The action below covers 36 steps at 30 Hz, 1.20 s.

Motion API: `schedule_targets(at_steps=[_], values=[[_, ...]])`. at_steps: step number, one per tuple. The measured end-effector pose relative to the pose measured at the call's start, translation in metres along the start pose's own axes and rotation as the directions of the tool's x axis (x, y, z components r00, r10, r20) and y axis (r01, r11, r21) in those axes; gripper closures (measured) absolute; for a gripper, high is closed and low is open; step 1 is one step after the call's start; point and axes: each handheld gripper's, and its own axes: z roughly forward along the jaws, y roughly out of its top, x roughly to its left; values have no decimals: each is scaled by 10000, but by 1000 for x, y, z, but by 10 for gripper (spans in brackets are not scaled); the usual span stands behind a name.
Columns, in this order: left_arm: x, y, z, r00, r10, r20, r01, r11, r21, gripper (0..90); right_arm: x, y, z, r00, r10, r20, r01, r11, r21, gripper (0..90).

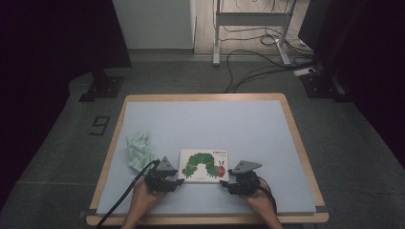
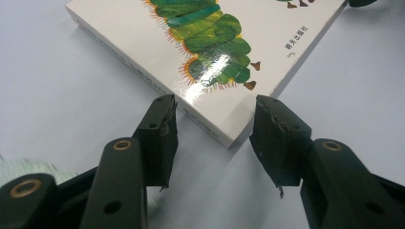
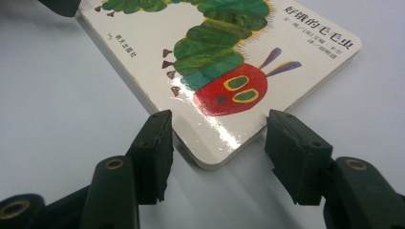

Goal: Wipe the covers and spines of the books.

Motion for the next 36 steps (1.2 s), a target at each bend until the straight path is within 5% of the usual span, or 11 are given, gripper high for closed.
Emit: schedule_targets(at_steps=[12, 18, 21, 26, 32, 36], values=[[23, 25, 19, 9996, -245, -104, 241, 9992, -311, 506, -34, 13, 14, 9977, 466, 483, -462, 9989, -80, 431], [32, 28, 22, 9986, -485, -190, 478, 9982, -363, 491, -38, 19, 18, 9972, 387, 645, -389, 9992, 12, 419], [31, 27, 20, 9971, -663, -367, 643, 9964, -545, 402, -37, 18, 17, 9967, 350, 737, -358, 9993, 102, 389], [25, 21, 4, 9950, -995, 37, 994, 9908, -917, 196, -37, 17, 2, 9966, 378, 735, -376, 9993, -41, 247], [13, 6, -15, 9951, -739, -657, 691, 9950, -721, 17, -37, 4, -27, 9943, -4, 1062, -7, 9999, 101, 153], [13, -12, -24, 9924, -795, -941, 730, 9948, -713, 0, -43, -13, -45, 9892, 232, 1446, -260, 9995, 174, 128]])
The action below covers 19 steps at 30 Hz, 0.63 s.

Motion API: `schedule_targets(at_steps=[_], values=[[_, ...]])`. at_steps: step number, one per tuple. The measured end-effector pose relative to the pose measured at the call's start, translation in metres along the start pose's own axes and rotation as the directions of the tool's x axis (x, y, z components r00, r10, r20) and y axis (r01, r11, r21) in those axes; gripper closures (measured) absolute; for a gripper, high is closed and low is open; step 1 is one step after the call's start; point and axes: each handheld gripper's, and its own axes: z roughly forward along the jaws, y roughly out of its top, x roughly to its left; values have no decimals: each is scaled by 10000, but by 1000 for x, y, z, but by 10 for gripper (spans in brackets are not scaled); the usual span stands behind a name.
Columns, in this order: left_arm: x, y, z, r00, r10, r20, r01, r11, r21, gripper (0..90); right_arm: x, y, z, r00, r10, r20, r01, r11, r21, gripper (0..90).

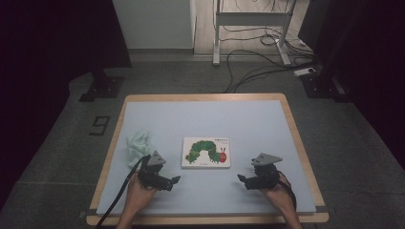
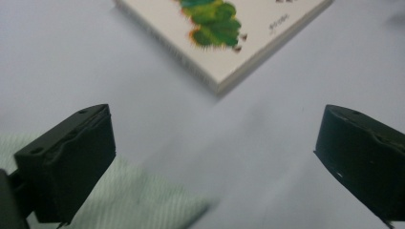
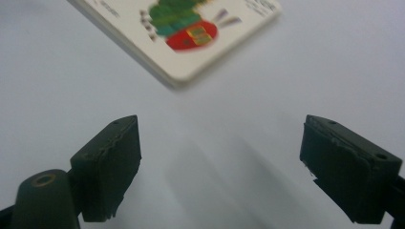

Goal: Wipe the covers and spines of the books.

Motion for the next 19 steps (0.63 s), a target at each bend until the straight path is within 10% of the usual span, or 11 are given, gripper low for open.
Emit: schedule_targets(at_steps=[8, 19], values=[[5, -36, 4, 9999, 67, -130, -63, 9994, 339, 0, -23, -31, -12, 9961, 652, 589, -688, 9957, 617, 0], [3, -36, 6, 9991, 282, -315, -269, 9988, 407, 0, -29, -40, -11, 9915, 1085, 717, -1124, 9923, 529, 0]])
